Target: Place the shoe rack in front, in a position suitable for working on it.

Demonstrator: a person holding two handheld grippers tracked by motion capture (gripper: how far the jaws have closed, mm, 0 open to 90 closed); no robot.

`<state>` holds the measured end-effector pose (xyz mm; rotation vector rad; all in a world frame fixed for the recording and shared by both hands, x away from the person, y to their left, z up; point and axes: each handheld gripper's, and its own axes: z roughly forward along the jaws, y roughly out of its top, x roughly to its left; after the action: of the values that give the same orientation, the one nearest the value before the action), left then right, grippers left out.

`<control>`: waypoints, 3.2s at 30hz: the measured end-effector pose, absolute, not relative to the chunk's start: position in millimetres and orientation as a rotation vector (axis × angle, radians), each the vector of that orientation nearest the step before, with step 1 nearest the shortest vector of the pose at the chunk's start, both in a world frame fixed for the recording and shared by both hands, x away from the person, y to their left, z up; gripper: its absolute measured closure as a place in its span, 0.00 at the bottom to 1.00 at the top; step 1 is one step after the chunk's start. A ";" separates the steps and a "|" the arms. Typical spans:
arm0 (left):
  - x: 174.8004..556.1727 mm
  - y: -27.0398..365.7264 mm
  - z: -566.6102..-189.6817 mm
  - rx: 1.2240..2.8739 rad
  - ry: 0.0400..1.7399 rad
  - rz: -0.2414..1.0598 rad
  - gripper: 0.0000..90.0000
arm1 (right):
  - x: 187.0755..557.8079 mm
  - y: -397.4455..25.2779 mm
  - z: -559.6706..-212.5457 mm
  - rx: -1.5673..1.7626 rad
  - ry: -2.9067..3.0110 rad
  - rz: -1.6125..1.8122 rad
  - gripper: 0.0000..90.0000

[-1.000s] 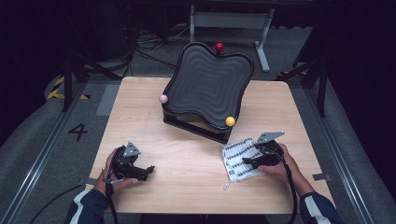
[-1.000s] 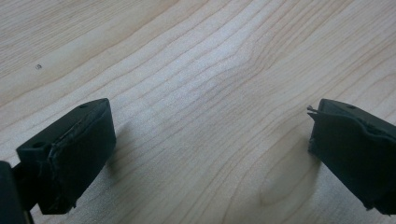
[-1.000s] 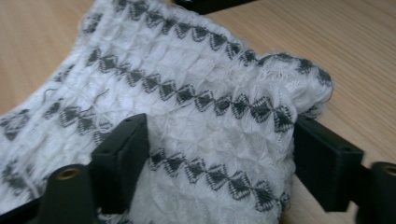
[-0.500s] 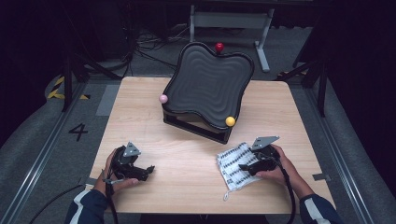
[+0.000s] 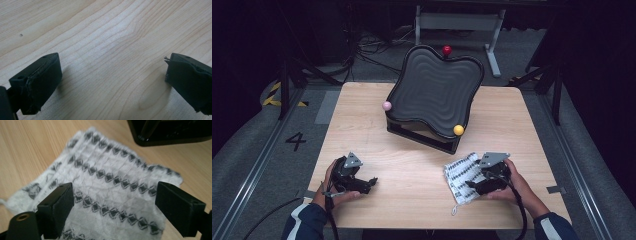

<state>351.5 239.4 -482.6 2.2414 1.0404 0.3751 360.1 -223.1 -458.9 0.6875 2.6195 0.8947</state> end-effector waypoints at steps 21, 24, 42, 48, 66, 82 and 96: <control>352.4 238.9 -482.9 2.238 1.042 0.368 0.00 | 365.6 -227.9 -469.7 0.671 2.739 0.970 0.40; 354.8 239.1 -482.5 2.237 1.040 0.378 0.01 | 362.5 -229.6 -469.7 0.641 2.738 1.004 0.50; 415.8 210.1 -457.8 2.108 1.000 0.450 0.21 | 352.9 -232.9 -469.0 0.533 2.693 1.001 0.87; 445.6 202.0 -455.1 2.086 1.041 0.511 0.23 | 352.8 -235.7 -469.0 0.542 2.704 1.014 0.88; 493.1 174.4 -450.3 2.013 1.064 0.628 0.42 | 352.0 -237.3 -469.8 0.541 2.694 1.024 0.87; 478.0 180.1 -449.1 1.999 0.934 0.497 0.72 | 352.6 -238.8 -469.9 0.541 2.700 1.032 0.87; 433.0 168.9 -448.3 2.025 0.793 0.439 0.83 | 350.5 -239.9 -470.5 0.539 2.685 1.028 0.87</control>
<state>433.0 168.9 -448.3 2.0250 0.7929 0.4394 350.5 -239.9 -470.5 0.5391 2.6847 1.0276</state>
